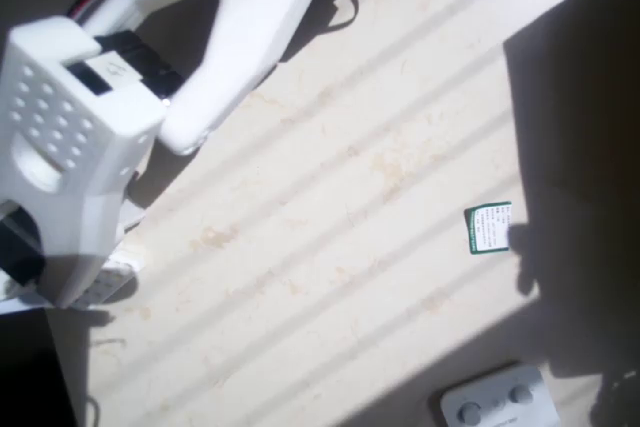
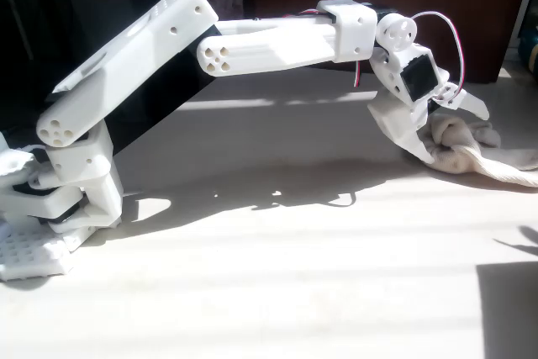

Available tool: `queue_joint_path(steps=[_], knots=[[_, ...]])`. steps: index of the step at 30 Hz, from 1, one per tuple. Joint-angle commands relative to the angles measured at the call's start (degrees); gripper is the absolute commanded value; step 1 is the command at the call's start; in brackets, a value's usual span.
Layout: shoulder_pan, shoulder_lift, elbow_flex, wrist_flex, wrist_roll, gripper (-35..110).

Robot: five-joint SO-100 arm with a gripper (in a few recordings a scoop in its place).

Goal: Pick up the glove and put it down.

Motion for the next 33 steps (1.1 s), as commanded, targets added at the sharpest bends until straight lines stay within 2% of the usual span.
queue_joint_path(steps=[1,5,12,26,33], knots=[[-0.70,0.53,-2.90,-0.97,-0.09,35],[-0.70,0.44,-2.90,-1.05,-0.26,27],[-0.26,-0.44,-2.90,-6.06,-0.26,-2],[-0.26,0.53,-2.90,-5.54,-0.35,0],[3.43,11.43,-2.20,-3.08,-0.35,0]])
